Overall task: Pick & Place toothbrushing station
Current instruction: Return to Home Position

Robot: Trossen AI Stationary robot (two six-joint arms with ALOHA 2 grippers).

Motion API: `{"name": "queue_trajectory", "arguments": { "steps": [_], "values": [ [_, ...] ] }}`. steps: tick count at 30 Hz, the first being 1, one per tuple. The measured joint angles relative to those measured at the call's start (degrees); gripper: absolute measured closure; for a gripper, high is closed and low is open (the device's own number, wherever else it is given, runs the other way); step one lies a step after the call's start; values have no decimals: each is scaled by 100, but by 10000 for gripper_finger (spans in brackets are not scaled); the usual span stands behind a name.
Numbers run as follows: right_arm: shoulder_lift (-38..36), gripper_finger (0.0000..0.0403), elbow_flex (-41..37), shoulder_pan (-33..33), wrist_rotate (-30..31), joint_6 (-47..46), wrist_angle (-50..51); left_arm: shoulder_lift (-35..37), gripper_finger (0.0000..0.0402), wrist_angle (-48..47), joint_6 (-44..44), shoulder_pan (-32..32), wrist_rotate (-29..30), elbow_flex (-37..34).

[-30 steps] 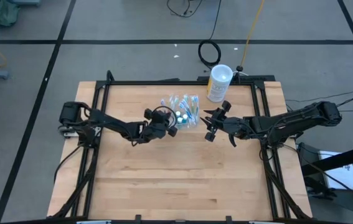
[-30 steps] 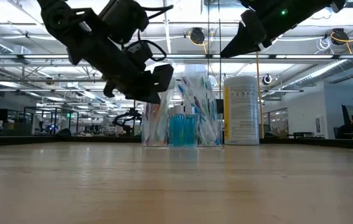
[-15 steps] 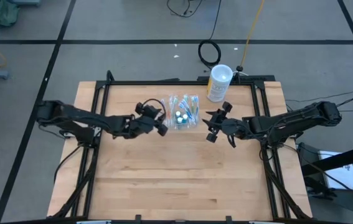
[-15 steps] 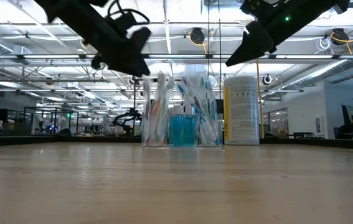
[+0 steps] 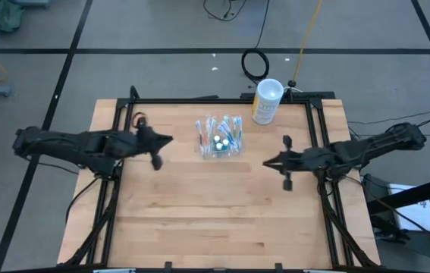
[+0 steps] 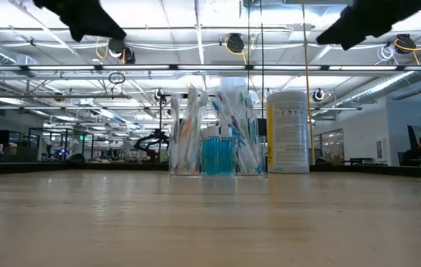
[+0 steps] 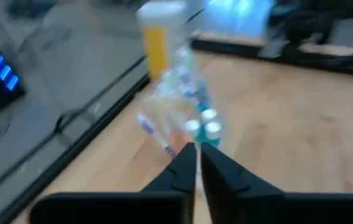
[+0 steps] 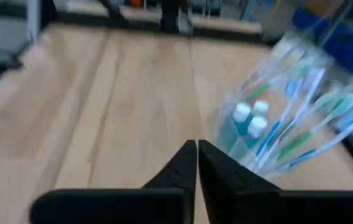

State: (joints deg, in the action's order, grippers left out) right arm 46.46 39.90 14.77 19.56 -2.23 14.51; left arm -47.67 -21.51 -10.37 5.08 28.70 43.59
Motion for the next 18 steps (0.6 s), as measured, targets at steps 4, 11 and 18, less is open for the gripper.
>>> {"name": "queue_trajectory", "arguments": {
  "steps": [4, 11, 18],
  "values": [
    [-982, 390, -716, 90, -53, 63, -515, 928, 394, 835, 973, 274, -545, -752],
    [-2525, 401, -1777, 100, -1461, 166, -786, 2113, 385, 2800, 1887, 324, -1739, -2430],
    [-3623, 397, -2539, 98, -1537, 370, -948, 2800, 389, 3738, 1947, 293, -1821, -3540]
  ]
}}
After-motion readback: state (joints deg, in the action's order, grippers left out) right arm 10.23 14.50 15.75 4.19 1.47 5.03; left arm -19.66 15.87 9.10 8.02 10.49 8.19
